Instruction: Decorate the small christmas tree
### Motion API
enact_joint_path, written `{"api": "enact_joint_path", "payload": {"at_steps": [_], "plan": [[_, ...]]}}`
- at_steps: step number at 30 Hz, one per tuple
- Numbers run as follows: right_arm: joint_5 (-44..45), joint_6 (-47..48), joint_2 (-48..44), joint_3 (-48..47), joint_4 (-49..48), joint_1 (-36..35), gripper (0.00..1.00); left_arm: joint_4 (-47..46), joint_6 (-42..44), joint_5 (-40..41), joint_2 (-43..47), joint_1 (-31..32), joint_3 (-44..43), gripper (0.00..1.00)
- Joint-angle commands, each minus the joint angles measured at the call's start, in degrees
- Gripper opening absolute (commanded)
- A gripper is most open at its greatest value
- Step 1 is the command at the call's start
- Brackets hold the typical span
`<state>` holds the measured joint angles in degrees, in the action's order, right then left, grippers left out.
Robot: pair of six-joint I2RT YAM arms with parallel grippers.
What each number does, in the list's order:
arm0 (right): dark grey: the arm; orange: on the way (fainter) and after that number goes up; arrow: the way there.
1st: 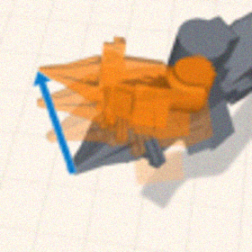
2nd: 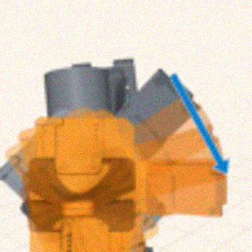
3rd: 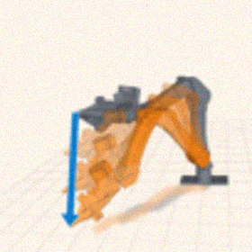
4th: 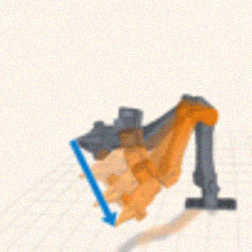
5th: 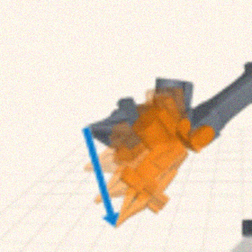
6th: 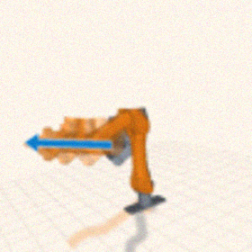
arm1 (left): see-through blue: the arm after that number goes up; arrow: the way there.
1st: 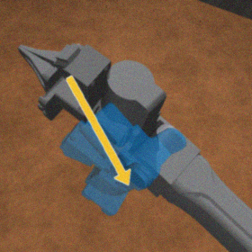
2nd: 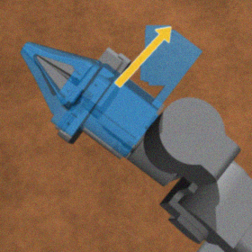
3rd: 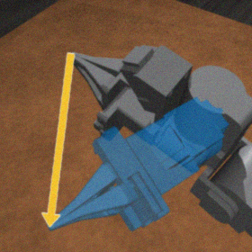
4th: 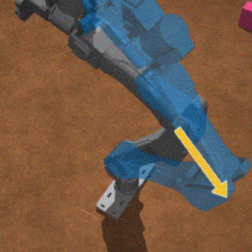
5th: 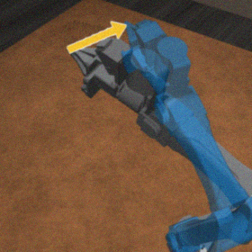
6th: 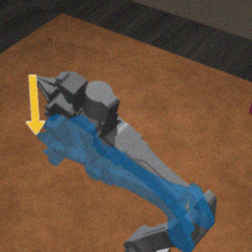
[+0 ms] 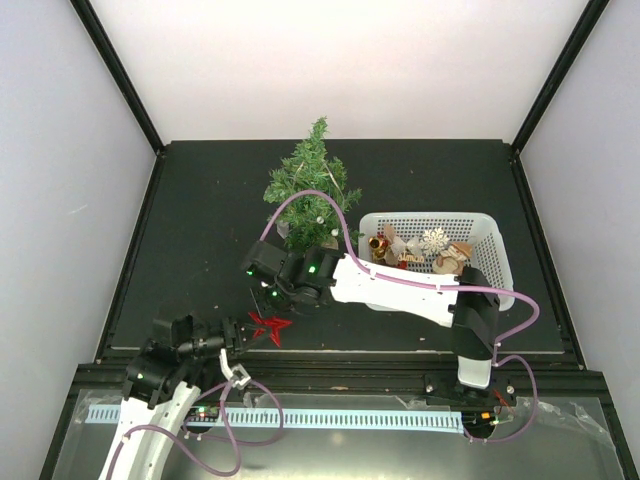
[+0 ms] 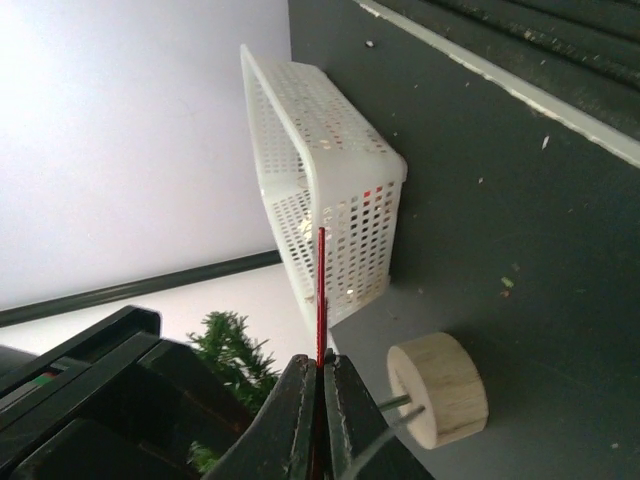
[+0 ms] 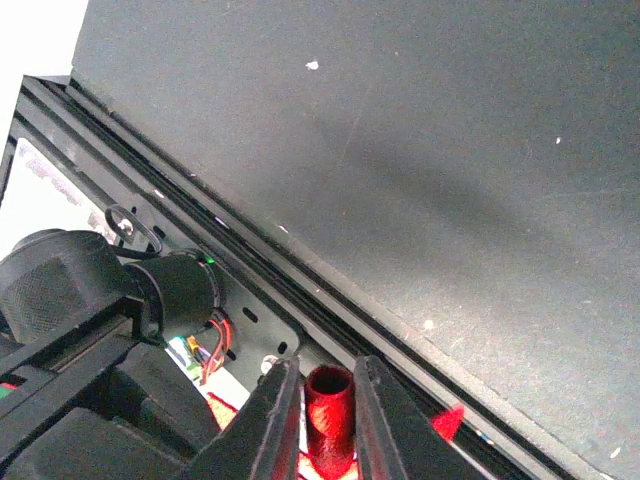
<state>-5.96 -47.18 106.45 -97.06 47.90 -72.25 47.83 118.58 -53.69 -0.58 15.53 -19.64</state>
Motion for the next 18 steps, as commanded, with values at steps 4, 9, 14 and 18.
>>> {"api": "enact_joint_path", "payload": {"at_steps": [4, 9, 14, 18], "plan": [[2.53, 0.03, -5.11, 2.14, -0.58, -0.77, 0.34, -10.19, 1.94, 0.26, 6.78, 0.29, -1.34, 0.02], [7.95, 0.13, -8.37, 2.09, 2.8, -0.69, 0.41, -10.94, -9.8, 4.07, 5.65, 0.29, -3.79, 0.02], [14.06, 0.55, -13.56, 1.56, 6.4, -0.3, 0.45, -8.07, -19.72, 7.1, -0.22, 0.29, -9.26, 0.02], [20.26, 1.04, -17.99, -0.29, 10.47, 0.19, 0.46, -5.89, -28.65, 6.4, -6.72, 0.29, -15.78, 0.01]]}}
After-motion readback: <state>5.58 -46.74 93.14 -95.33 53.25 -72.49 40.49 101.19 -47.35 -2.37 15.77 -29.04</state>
